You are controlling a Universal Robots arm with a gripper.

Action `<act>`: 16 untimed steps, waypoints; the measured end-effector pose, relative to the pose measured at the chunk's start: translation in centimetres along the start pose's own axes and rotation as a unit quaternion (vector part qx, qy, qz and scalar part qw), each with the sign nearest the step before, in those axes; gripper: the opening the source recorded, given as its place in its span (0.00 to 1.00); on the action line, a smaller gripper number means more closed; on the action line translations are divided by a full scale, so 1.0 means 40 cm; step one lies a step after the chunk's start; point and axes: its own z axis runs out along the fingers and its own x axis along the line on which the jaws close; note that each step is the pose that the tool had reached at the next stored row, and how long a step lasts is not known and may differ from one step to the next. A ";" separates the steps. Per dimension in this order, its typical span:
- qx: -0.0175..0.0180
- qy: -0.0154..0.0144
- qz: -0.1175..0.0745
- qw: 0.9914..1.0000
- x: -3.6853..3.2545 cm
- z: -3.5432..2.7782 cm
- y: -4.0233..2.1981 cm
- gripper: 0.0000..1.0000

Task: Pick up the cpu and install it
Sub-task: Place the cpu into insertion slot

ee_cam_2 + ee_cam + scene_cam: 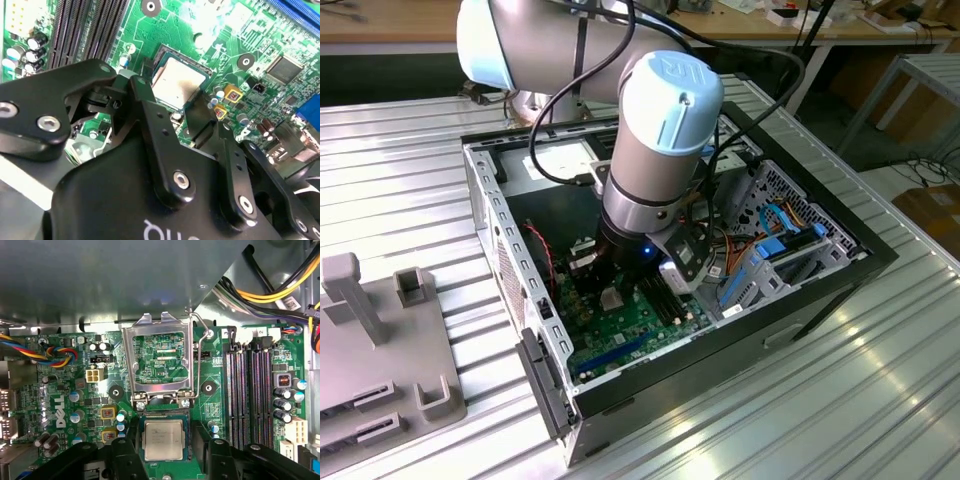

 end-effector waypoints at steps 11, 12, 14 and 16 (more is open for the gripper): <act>0.000 0.000 0.000 1.000 0.000 -0.008 0.000 0.52; 0.000 0.000 0.000 1.000 0.000 -0.008 0.000 0.52; 0.000 0.000 0.000 1.000 0.000 -0.008 0.000 0.52; 0.000 0.000 0.000 1.000 0.000 -0.008 0.000 0.52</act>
